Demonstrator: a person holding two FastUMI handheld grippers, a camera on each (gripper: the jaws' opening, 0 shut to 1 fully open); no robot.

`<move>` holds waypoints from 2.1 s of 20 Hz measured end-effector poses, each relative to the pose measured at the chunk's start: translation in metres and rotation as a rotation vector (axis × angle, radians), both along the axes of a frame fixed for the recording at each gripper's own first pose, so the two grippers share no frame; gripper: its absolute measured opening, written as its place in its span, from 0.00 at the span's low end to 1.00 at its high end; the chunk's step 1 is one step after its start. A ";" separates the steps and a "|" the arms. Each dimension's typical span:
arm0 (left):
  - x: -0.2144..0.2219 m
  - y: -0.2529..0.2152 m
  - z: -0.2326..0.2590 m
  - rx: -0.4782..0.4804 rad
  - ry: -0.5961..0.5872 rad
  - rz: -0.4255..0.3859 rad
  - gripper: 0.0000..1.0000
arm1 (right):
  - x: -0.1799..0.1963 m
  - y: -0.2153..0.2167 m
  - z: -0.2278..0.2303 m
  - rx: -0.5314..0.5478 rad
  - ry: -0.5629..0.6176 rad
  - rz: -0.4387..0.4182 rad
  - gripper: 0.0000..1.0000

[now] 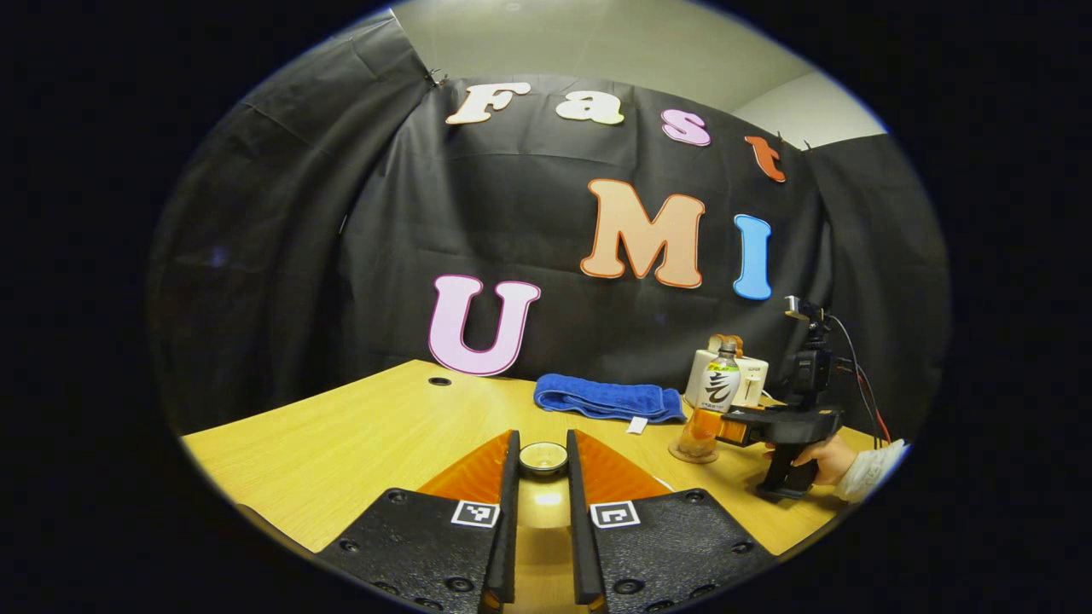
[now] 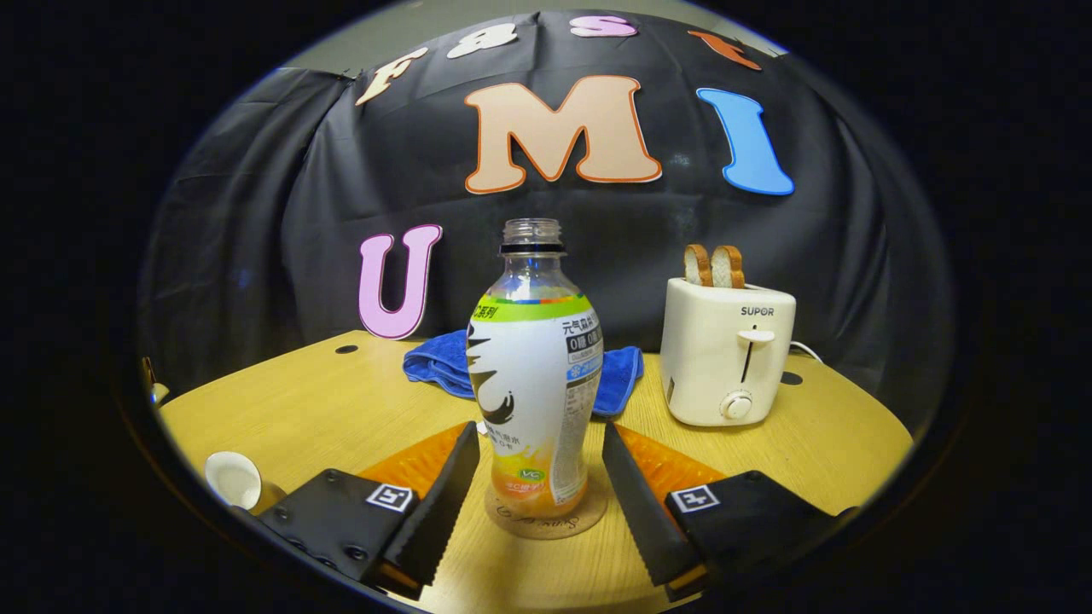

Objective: Open the teacup lid with one hand, grasp the water bottle and pour water into the teacup with the other hand; after pouring, place the water bottle on the coaster and then close the teacup lid.

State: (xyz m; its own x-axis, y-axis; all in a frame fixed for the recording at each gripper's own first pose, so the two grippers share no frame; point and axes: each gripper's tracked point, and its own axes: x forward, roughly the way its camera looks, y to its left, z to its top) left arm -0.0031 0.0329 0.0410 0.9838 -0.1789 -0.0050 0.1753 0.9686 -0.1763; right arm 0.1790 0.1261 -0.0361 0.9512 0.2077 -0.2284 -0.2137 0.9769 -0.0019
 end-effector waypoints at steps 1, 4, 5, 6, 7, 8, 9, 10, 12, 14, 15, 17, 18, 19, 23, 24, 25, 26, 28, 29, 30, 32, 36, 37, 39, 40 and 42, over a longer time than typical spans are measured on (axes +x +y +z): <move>0.000 -0.002 -0.001 -0.003 0.002 -0.007 0.25 | -0.003 -0.003 0.003 -0.001 -0.008 -0.003 0.95; 0.000 -0.010 -0.002 -0.002 0.005 -0.025 0.24 | -0.019 -0.010 0.012 -0.007 -0.041 -0.002 1.00; 0.000 -0.014 -0.001 0.001 0.004 -0.032 0.24 | -0.025 -0.012 0.016 -0.007 -0.047 0.002 1.00; 0.002 -0.017 0.000 0.005 0.003 -0.039 0.24 | -0.032 -0.012 0.019 -0.002 -0.052 0.009 1.00; 0.003 -0.021 0.000 0.008 0.004 -0.047 0.24 | -0.040 -0.014 0.024 0.002 -0.059 0.013 0.98; 0.005 -0.026 -0.001 0.010 0.008 -0.058 0.24 | -0.047 -0.017 0.029 0.008 -0.070 0.015 0.95; 0.006 -0.031 -0.002 0.012 0.012 -0.070 0.24 | -0.055 -0.018 0.036 0.013 -0.084 0.020 0.95; 0.007 -0.037 -0.003 0.016 0.016 -0.082 0.24 | -0.062 -0.020 0.041 0.018 -0.100 0.023 1.00; 0.011 -0.049 -0.008 0.032 0.030 -0.109 0.24 | -0.077 -0.022 0.050 0.035 -0.121 0.035 0.98; 0.016 -0.056 -0.012 0.043 0.042 -0.122 0.24 | -0.090 -0.023 0.056 0.048 -0.131 0.052 0.98; 0.019 -0.059 -0.014 0.044 0.049 -0.127 0.24 | -0.094 -0.025 0.059 0.048 -0.139 0.055 1.00; 0.021 -0.069 -0.019 0.045 0.060 -0.141 0.24 | -0.102 -0.030 0.063 0.044 -0.156 0.057 0.98; 0.022 -0.073 -0.022 0.053 0.066 -0.148 0.24 | -0.104 -0.031 0.064 0.042 -0.162 0.058 0.98; 0.025 -0.076 -0.024 0.066 0.075 -0.153 0.24 | -0.107 -0.033 0.065 0.044 -0.164 0.057 0.98; 0.031 -0.086 -0.038 0.111 0.104 -0.160 0.24 | -0.112 -0.037 0.060 0.060 -0.149 0.062 0.97; 0.032 -0.088 -0.042 0.119 0.111 -0.162 0.24 | -0.114 -0.039 0.059 0.063 -0.149 0.060 0.95; 0.032 -0.090 -0.044 0.125 0.112 -0.163 0.24 | -0.116 -0.041 0.058 0.069 -0.146 0.061 0.97; 0.033 -0.093 -0.046 0.132 0.116 -0.163 0.24 | -0.119 -0.043 0.056 0.075 -0.142 0.063 0.97; 0.036 -0.094 -0.052 0.146 0.126 -0.161 0.24 | -0.120 -0.045 0.056 0.081 -0.137 0.064 0.96; 0.036 -0.096 -0.055 0.153 0.133 -0.159 0.24 | -0.121 -0.046 0.055 0.079 -0.137 0.064 0.95; 0.038 -0.097 -0.056 0.159 0.134 -0.159 0.24 | -0.121 -0.047 0.056 0.078 -0.140 0.063 0.96; 0.038 -0.098 -0.060 0.163 0.140 -0.158 0.24 | -0.123 -0.048 0.055 0.076 -0.143 0.064 0.98; 0.039 -0.099 -0.065 0.177 0.141 -0.144 0.25 | -0.128 -0.046 0.052 0.087 -0.131 0.075 0.96; 0.039 -0.100 -0.064 0.181 0.131 -0.141 0.26 | -0.129 -0.046 0.051 0.088 -0.130 0.076 0.98; 0.038 -0.099 -0.066 0.189 0.128 -0.139 0.27 | -0.132 -0.045 0.049 0.090 -0.125 0.077 0.96; 0.038 -0.099 -0.065 0.190 0.126 -0.136 0.29 | -0.134 -0.043 0.048 0.094 -0.122 0.080 0.95; 0.035 -0.096 -0.062 0.184 0.118 -0.128 0.46 | -0.139 -0.041 0.049 0.099 -0.121 0.086 0.96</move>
State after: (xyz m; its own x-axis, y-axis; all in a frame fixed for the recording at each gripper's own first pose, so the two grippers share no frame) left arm 0.0314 -0.0631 -0.0212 0.9439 -0.2876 -0.1622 0.2875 0.9575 -0.0252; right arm 0.0403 0.0855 0.0126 0.9483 0.3048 -0.0881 -0.3001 0.9519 0.0623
